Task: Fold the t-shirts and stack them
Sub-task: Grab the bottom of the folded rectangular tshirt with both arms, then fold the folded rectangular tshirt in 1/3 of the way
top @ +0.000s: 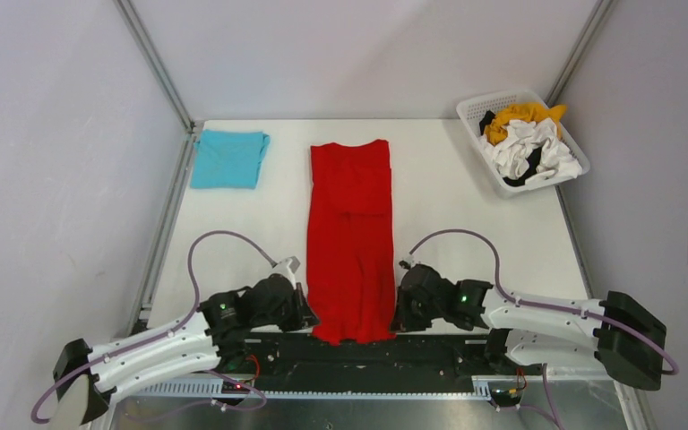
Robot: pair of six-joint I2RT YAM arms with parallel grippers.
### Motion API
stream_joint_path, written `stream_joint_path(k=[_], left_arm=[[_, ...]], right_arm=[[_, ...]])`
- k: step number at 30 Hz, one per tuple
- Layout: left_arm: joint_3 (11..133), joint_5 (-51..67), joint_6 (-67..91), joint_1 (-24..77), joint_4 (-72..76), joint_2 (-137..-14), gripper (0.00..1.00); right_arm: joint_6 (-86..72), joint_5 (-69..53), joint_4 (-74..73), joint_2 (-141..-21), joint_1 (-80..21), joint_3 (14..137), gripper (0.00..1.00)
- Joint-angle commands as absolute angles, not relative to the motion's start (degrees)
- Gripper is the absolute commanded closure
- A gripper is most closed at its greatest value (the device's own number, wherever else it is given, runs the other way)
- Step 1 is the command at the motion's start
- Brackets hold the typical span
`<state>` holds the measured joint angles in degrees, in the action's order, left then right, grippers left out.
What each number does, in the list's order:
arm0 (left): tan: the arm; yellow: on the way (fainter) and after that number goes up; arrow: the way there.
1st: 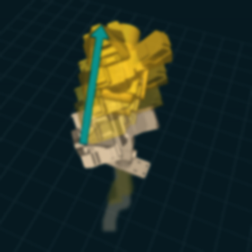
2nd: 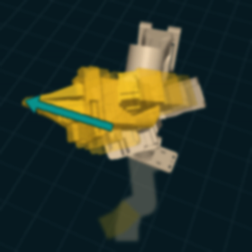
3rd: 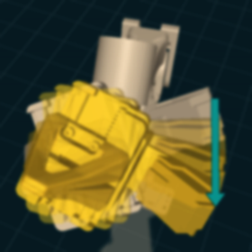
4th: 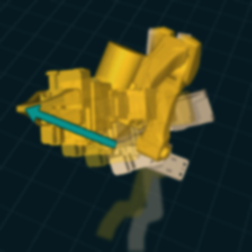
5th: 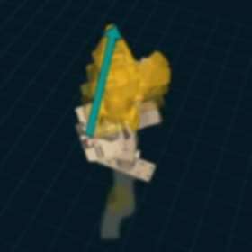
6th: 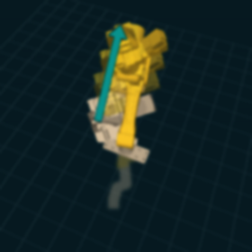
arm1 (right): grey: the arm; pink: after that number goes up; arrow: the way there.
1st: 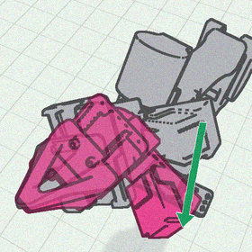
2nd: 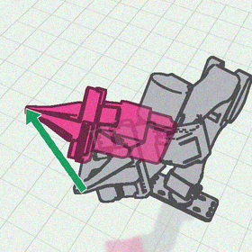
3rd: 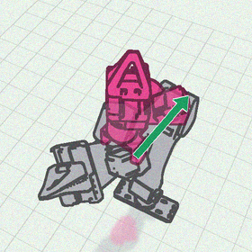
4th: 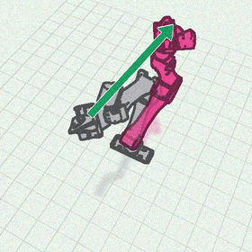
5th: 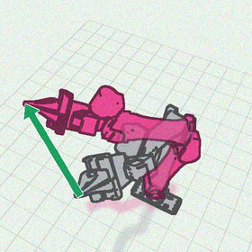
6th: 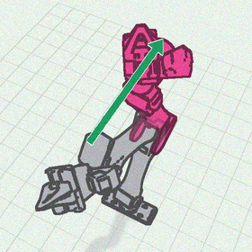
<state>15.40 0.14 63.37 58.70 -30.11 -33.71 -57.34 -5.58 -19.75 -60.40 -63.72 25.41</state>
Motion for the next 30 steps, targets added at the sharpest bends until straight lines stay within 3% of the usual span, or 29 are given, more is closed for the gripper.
stream_joint_path(k=[1,10,18,30], left_arm=[[22.96,-3.55,57.65,58.51,-25.77,-37.65,1.0],[36.2,-7.66,49.47,47.03,-23.47,-51.16,1.0],[43.56,-7.48,43.48,35.68,-20.75,-60.37,1.0],[56.12,-4.4,35.44,26.04,-17.73,-78.24,1.0]], right_arm=[[-53.29,-4.75,-22.71,-57.7,-61.2,30.85,0.95],[-43.9,-8.64,-22.12,-61.06,-48.63,40.1,0.96],[-40.73,-13.53,-14.24,-72.99,-36.39,47.8,0.96],[-34.95,-18.79,-9.82,-88.44,-27.27,58.36,0.96]])
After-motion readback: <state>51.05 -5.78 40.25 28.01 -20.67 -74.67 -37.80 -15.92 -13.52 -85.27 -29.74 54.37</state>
